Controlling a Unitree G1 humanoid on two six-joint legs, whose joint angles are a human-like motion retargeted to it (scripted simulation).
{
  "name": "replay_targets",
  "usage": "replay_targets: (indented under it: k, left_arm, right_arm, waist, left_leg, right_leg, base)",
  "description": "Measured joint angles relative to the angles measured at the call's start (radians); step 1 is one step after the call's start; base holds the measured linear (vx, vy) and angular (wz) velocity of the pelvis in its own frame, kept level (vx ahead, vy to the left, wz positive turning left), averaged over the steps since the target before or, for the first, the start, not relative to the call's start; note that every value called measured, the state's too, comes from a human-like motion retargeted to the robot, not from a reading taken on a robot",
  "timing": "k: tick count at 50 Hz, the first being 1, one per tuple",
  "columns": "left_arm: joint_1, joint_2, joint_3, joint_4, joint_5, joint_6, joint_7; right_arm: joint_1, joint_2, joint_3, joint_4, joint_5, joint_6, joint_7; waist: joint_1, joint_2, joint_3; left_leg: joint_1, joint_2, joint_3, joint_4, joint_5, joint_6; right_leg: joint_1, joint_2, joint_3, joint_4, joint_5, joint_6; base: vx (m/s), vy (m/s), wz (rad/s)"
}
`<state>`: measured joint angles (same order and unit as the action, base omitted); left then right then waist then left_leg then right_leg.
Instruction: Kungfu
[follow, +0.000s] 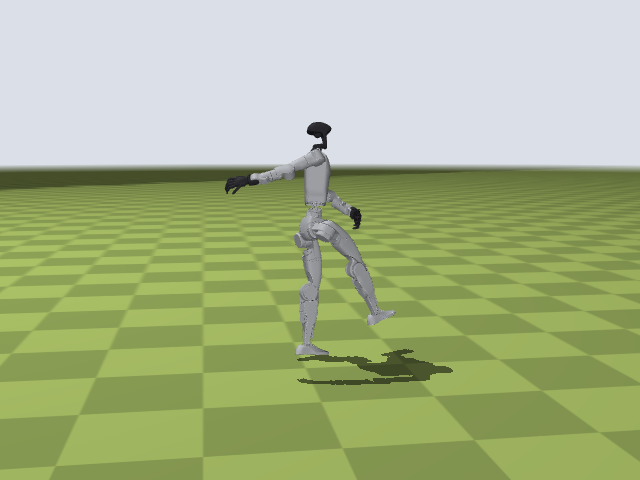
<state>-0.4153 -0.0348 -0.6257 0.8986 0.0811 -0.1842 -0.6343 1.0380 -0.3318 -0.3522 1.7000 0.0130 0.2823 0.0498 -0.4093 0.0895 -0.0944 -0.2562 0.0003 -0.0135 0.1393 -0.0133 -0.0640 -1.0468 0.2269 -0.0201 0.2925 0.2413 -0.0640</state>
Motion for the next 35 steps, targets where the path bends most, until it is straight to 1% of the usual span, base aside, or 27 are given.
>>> replay_targets:
  k: [3, 5, 8, 10, 12, 14, 16, 18, 21, 23, 25, 28, 30, 31, 32, 33, 34, 35]
  left_arm:
    - [0.025, 0.017, 0.036, -0.061, 0.030, -0.083, 0.085]
    - [0.046, 0.032, 0.086, -0.111, 0.060, -0.130, 0.126]
    - [0.036, 0.105, 0.179, -0.231, 0.076, -0.170, 0.140]
    - [0.016, 0.163, 0.239, -0.327, 0.065, -0.177, 0.156]
    - [-0.024, 0.246, 0.288, -0.437, 0.021, -0.176, 0.174]
    - [-0.077, 0.329, 0.341, -0.541, -0.031, -0.167, 0.191]
    - [-0.138, 0.410, 0.393, -0.633, -0.082, -0.148, 0.209]
    - [-0.202, 0.484, 0.427, -0.710, -0.133, -0.127, 0.239]
    - [-0.308, 0.574, 0.435, -0.799, -0.209, -0.112, 0.303]
    - [-0.390, 0.616, 0.435, -0.824, -0.243, -0.128, 0.342]
    - [-0.478, 0.645, 0.447, -0.810, -0.254, -0.174, 0.346]
    - [-0.620, 0.680, 0.433, -0.688, -0.232, -0.241, 0.349]
    - [-0.723, 0.699, 0.409, -0.560, -0.225, -0.242, 0.348]
    - [-0.775, 0.696, 0.394, -0.478, -0.217, -0.245, 0.345]
    - [-0.826, 0.693, 0.385, -0.394, -0.207, -0.252, 0.338]
    - [-0.874, 0.688, 0.387, -0.309, -0.192, -0.265, 0.322]
    - [-0.915, 0.681, 0.380, -0.234, -0.177, -0.279, 0.324]
    - [-0.953, 0.675, 0.369, -0.163, -0.160, -0.292, 0.336]
  right_arm:
    - [-0.080, 0.035, 0.025, 0.000, 0.127, -0.115, 0.005]
    - [-0.160, 0.072, 0.058, -0.052, 0.149, -0.152, 0.050]
    - [-0.247, 0.128, 0.136, -0.310, 0.110, -0.149, 0.171]
    - [-0.282, 0.140, 0.212, -0.537, 0.107, -0.204, 0.204]
    - [-0.319, 0.109, 0.300, -0.769, 0.105, -0.273, 0.144]
    - [-0.364, 0.052, 0.379, -0.994, 0.104, -0.300, 0.041]
    - [-0.408, -0.017, 0.439, -1.212, 0.105, -0.302, -0.049]
    - [-0.438, -0.084, 0.472, -1.415, 0.125, -0.303, -0.110]
    - [-0.476, -0.152, 0.490, -1.656, 0.178, -0.315, -0.171]
    - [-0.510, -0.174, 0.490, -1.772, 0.207, -0.334, -0.216]
    - [-0.575, -0.188, 0.493, -1.848, 0.222, -0.363, -0.285]
    - [-0.749, -0.207, 0.475, -1.846, 0.173, -0.438, -0.413]
    - [-0.894, -0.226, 0.452, -1.782, 0.118, -0.491, -0.490]
    - [-0.984, -0.225, 0.443, -1.717, 0.079, -0.511, -0.515]
    - [-1.081, -0.220, 0.435, -1.634, 0.030, -0.535, -0.532]
    - [-1.193, -0.203, 0.427, -1.516, -0.038, -0.568, -0.533]
    - [-1.313, -0.192, 0.413, -1.356, -0.118, -0.616, -0.531]
    - [-1.438, -0.184, 0.397, -1.177, -0.205, -0.671, -0.527]
  waist:
    - [0.017, -0.023, -0.073]
    - [0.026, -0.024, -0.119]
    - [0.021, 0.001, -0.164]
    - [0.034, 0.014, -0.174]
    - [0.044, 0.020, -0.176]
    - [0.056, 0.022, -0.181]
    - [0.065, 0.025, -0.192]
    - [0.079, 0.027, -0.212]
    - [0.111, 0.036, -0.249]
    - [0.124, 0.052, -0.272]
    - [0.120, 0.075, -0.284]
    - [0.108, 0.116, -0.262]
    - [0.092, 0.136, -0.228]
    - [0.074, 0.141, -0.212]
    - [0.052, 0.140, -0.198]
    - [0.024, 0.126, -0.189]
    - [0.012, 0.111, -0.222]
    - [0.008, 0.096, -0.276]
  left_leg:
    - [-0.030, -0.009, 0.022, 0.002, -0.021, -0.038]
    - [-0.066, -0.004, 0.040, 0.014, -0.034, -0.065]
    - [-0.110, 0.004, 0.035, 0.030, -0.053, -0.093]
    - [-0.114, 0.012, 0.046, 0.035, -0.069, -0.105]
    - [-0.103, 0.014, 0.051, 0.037, -0.084, -0.113]
    - [-0.085, 0.013, 0.057, 0.035, -0.101, -0.125]
    - [-0.068, 0.006, 0.052, 0.036, -0.114, -0.133]
    - [-0.053, -0.008, 0.030, 0.038, -0.120, -0.132]
    - [-0.027, -0.017, 0.005, 0.041, -0.130, -0.141]
    - [-0.014, -0.011, -0.019, 0.049, -0.129, -0.152]
    - [0.003, -0.001, -0.045, 0.057, -0.124, -0.158]
    - [0.061, 0.034, -0.067, 0.072, -0.125, -0.143]
    - [0.120, 0.062, -0.072, 0.079, -0.129, -0.125]
    - [0.150, 0.073, -0.079, 0.085, -0.133, -0.114]
    - [0.180, 0.077, -0.089, 0.094, -0.138, -0.101]
    - [0.210, 0.068, -0.102, 0.107, -0.146, -0.087]
    - [0.211, 0.041, -0.107, 0.113, -0.145, -0.069]
    - [0.197, 0.005, -0.106, 0.114, -0.139, -0.048]
  right_leg:
    - [0.026, -0.037, -0.103, 0.052, -0.034, 0.066]
    - [0.032, -0.045, -0.140, 0.088, -0.044, 0.107]
    - [0.022, -0.048, -0.161, 0.148, -0.059, 0.143]
    - [0.017, -0.039, -0.162, 0.186, -0.070, 0.167]
    - [0.008, -0.037, -0.161, 0.219, -0.078, 0.174]
    - [-0.009, -0.051, -0.169, 0.238, -0.089, 0.173]
    - [-0.038, -0.077, -0.177, 0.245, -0.104, 0.160]
    - [-0.074, -0.107, -0.176, 0.238, -0.106, 0.141]
    - [-0.130, -0.151, -0.144, 0.205, -0.090, 0.111]
    - [-0.162, -0.180, -0.107, 0.170, -0.069, 0.086]
    - [-0.179, -0.212, -0.049, 0.121, -0.063, 0.061]
    - [-0.140, -0.245, 0.036, 0.038, -0.120, -0.012]
    - [-0.082, -0.250, 0.097, -0.006, -0.175, -0.044]
    - [-0.045, -0.256, 0.124, -0.010, -0.193, -0.042]
    - [-0.007, -0.268, 0.141, -0.013, -0.198, -0.017]
    - [0.035, -0.295, 0.140, -0.013, -0.173, 0.055]
    - [0.006, -0.347, 0.102, 0.032, -0.111, 0.095]
    - [-0.060, -0.410, 0.046, 0.099, -0.032, 0.118]
  base:
    - [0.28, -0.16, -0.41]
    - [0.33, -0.12, -0.55]
    - [0.30, -0.06, -0.48]
    - [0.34, 0.00, -0.55]
    - [0.33, 0.03, -0.36]
    - [0.35, 0.04, -0.02]
    - [0.51, 0.00, 0.38]
    - [0.57, -0.02, 0.69]
    - [0.78, -0.12, 1.01]
    - [0.79, -0.16, 1.44]
    - [0.81, -0.24, 1.77]
    - [0.83, -0.31, 1.70]
    - [0.75, -0.35, 1.54]
    - [0.79, -0.49, 1.68]
    - [0.73, -0.52, 1.86]
    - [0.73, -0.62, 1.82]
    - [0.82, -0.80, 1.71]
    - [0.86, -0.86, 1.51]
